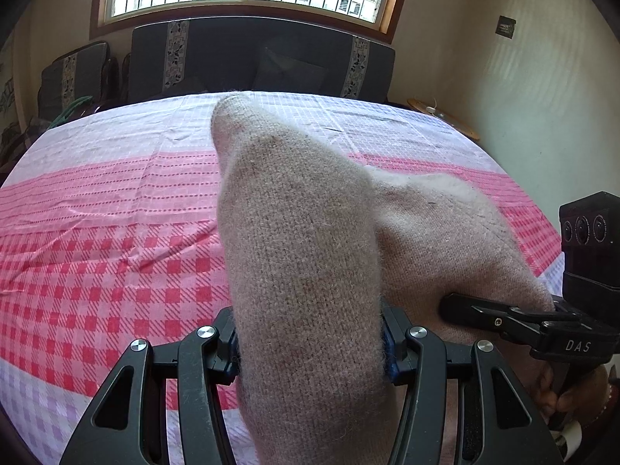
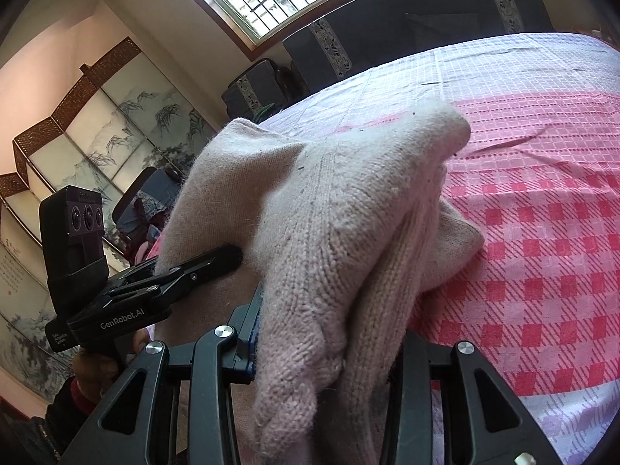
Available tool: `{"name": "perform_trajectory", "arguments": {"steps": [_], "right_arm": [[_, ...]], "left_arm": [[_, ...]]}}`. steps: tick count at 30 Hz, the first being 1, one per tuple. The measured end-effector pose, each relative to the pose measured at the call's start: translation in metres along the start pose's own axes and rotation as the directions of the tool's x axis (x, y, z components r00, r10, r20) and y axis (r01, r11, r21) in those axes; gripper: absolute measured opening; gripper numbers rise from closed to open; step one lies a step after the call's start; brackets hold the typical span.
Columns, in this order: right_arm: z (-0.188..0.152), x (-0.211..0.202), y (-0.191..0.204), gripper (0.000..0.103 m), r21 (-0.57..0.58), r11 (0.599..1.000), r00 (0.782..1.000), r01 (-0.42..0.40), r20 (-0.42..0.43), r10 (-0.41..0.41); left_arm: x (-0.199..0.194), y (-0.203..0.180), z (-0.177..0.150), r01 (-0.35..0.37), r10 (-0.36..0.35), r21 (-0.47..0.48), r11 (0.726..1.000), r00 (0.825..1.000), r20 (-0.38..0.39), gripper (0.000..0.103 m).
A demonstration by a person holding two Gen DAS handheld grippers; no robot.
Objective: Fold small clothes
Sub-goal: 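Lay the folded bundle on the bedspread and open both grippers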
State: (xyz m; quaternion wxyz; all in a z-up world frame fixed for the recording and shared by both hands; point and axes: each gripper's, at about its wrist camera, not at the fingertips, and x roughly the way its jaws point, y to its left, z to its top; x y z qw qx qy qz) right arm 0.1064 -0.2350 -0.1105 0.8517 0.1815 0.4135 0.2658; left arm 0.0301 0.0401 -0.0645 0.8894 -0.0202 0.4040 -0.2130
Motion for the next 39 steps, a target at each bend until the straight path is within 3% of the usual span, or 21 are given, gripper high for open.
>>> {"name": "perform_trajectory", "arguments": {"steps": [14,22,24,29,33,35,39], "right_arm": [[-0.010,-0.003,-0.012,0.041,0.027,1.000,1.000,-0.007,0.010,0.007],[-0.018,-0.013,-0.003,0.047,-0.039,0.996,0.997,0.074,0.026,-0.074],[-0.021,-0.017,0.001,0.048,-0.052,0.994,0.995,0.096,0.036,-0.094],[-0.027,-0.038,0.021,0.048,-0.118,0.976,0.979,0.184,0.111,-0.171],[-0.028,-0.059,0.029,0.048,-0.123,0.968,0.965,0.218,0.176,-0.194],[-0.028,-0.070,0.031,0.049,-0.117,0.968,0.959,0.221,0.204,-0.195],[-0.025,-0.086,0.036,0.049,-0.124,0.966,0.951,0.225,0.246,-0.190]], "left_arm": [[0.006,-0.005,-0.025,-0.057,0.056,0.008,0.998,0.997,0.051,0.063],[-0.001,-0.009,-0.034,-0.123,0.121,0.018,0.992,0.988,0.100,0.069],[-0.007,-0.014,-0.038,-0.174,0.166,0.050,0.983,0.976,0.139,0.070],[-0.021,-0.031,-0.043,-0.333,0.302,0.106,0.937,0.924,0.234,0.072],[-0.039,-0.036,-0.041,-0.391,0.353,0.076,0.917,0.886,0.300,0.077],[-0.050,-0.037,-0.038,-0.410,0.373,0.050,0.911,0.868,0.328,0.085],[-0.070,-0.036,-0.030,-0.421,0.389,0.007,0.907,0.845,0.366,0.089]]}}
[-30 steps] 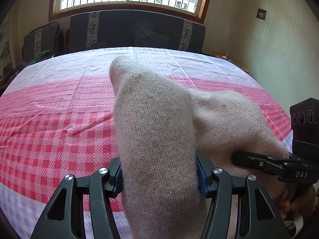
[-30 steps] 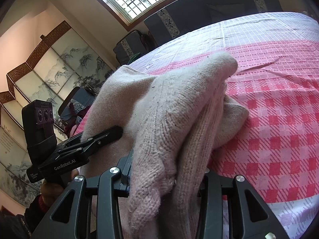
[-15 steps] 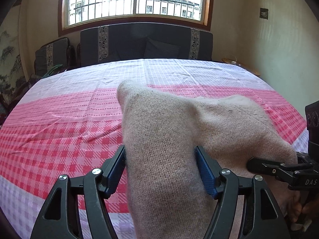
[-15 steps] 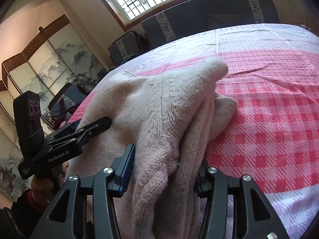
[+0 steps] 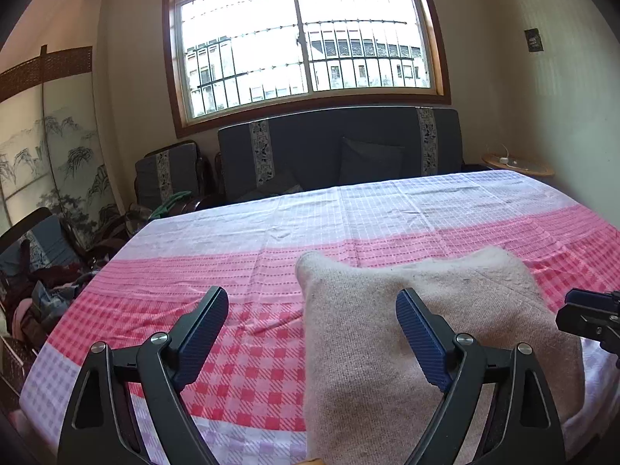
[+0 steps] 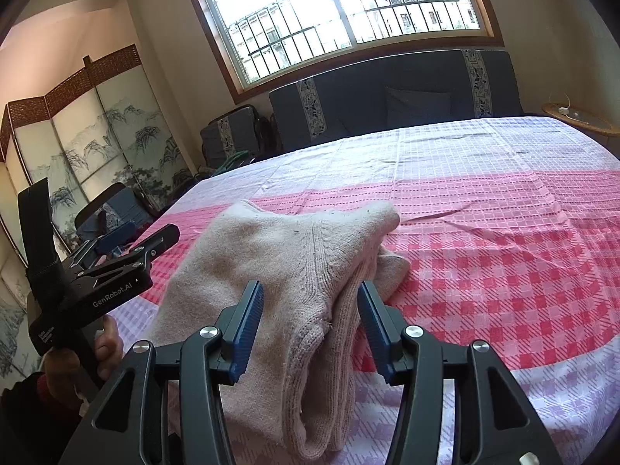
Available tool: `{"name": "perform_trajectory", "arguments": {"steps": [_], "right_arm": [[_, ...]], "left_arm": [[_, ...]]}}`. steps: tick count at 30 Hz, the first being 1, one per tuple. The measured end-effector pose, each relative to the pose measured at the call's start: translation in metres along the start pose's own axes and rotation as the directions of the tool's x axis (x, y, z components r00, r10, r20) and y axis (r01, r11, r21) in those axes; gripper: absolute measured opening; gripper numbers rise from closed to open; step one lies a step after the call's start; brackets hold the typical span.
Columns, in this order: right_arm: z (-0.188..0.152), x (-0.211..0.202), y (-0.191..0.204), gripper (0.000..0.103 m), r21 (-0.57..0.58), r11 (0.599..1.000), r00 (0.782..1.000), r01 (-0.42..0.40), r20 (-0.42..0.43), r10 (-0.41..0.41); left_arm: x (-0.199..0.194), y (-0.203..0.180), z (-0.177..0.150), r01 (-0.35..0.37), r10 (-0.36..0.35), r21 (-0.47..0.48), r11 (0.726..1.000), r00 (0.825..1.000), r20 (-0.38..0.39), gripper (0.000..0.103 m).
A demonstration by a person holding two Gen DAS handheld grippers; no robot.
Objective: Fold small clothes
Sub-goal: 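Lay the folded bundle on the bedspread and open both grippers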
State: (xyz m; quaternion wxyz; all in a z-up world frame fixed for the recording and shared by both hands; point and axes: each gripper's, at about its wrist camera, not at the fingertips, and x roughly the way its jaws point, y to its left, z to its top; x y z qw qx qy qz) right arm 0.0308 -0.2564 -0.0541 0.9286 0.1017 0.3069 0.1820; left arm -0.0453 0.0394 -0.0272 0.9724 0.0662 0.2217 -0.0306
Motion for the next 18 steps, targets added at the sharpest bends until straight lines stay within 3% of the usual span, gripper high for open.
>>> {"name": "perform_trajectory", "arguments": {"steps": [6,11,18], "right_arm": [[0.002,-0.005,0.001,0.053,-0.010,1.000,1.000,0.000,0.012,0.000],[0.001,-0.005,0.003,0.054,-0.013,1.000,1.000,-0.004,0.010,0.004],[0.001,-0.009,0.001,0.056,-0.009,1.000,1.000,0.012,0.028,-0.012]], "left_arm": [[-0.017,0.006,0.017,0.007,-0.006,-0.032,0.999,0.999,0.043,0.102],[-0.025,0.001,0.024,0.050,-0.048,-0.026,0.998,0.996,0.072,0.103],[-0.034,0.000,0.031,0.027,-0.021,-0.051,0.998,0.994,0.104,0.103]]}}
